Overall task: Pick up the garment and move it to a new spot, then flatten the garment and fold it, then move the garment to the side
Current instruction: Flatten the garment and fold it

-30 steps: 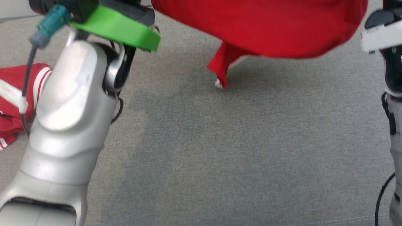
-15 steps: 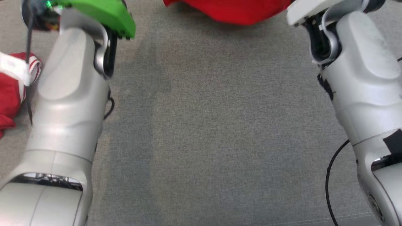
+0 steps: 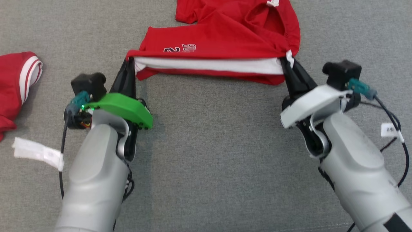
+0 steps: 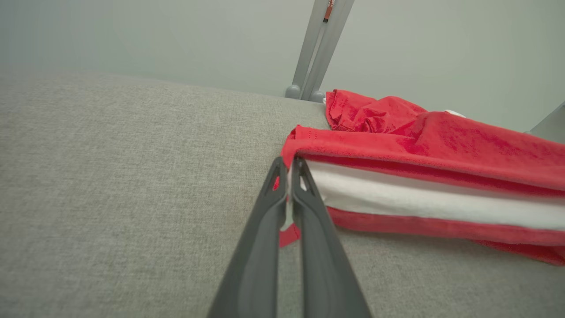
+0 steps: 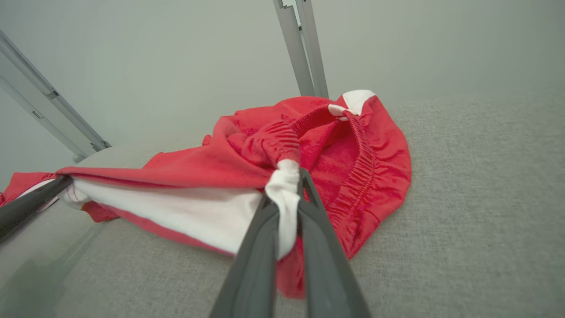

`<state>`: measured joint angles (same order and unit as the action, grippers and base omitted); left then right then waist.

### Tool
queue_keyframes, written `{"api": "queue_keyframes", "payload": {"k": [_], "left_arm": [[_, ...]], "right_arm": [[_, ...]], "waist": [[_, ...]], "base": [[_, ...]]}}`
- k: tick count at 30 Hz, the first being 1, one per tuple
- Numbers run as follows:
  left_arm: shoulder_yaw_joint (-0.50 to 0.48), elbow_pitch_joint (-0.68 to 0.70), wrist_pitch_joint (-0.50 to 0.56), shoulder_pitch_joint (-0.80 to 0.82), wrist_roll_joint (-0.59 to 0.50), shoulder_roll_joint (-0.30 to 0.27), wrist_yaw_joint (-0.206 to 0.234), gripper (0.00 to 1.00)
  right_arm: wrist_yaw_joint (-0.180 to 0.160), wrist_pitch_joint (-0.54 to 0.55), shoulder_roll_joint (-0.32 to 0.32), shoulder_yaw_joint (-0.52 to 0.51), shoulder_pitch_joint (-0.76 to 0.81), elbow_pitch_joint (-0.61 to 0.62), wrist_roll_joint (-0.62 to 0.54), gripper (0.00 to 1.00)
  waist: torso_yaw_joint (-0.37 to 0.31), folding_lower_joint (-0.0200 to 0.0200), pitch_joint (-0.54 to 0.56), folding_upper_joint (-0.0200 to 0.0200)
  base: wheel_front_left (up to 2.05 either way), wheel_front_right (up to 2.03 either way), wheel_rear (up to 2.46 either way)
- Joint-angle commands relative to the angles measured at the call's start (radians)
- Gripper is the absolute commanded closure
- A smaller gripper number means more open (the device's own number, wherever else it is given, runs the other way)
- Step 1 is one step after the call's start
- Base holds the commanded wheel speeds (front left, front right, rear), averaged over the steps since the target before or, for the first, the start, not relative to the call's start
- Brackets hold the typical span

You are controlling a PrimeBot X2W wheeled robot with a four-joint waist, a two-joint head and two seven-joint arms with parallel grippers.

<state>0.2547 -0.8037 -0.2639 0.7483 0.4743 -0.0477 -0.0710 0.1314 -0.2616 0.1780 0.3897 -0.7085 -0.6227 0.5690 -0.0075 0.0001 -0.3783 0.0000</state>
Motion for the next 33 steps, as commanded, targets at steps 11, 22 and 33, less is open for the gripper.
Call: {"api": "queue_keyframes", "payload": {"k": [11,22,33], "left_arm": [[-0.131,0.402,-0.001,-0.481,-0.188,-0.010,0.003,1.00],[-0.177,0.637,0.003,-0.751,-0.212,-0.028,0.037,1.00],[-0.103,0.636,0.096,-0.505,-0.242,-0.071,-0.015,1.00]], "right_arm": [[-0.002,-0.004,0.009,-0.140,0.536,0.444,-0.119,1.00],[-0.003,0.036,-0.055,-0.184,0.896,0.700,-0.167,1.00],[-0.002,0.077,-0.095,-0.207,0.725,0.686,-0.177,1.00]], "waist": [[-0.021,-0.0001,0.117,0.0000],[-0.045,-0.0001,0.162,0.0000],[-0.049,-0.0001,0.100,0.0000]], "base": [[0.00,0.00,0.00],[0.00,0.00,0.00],[0.00,0.00,0.00]]}}
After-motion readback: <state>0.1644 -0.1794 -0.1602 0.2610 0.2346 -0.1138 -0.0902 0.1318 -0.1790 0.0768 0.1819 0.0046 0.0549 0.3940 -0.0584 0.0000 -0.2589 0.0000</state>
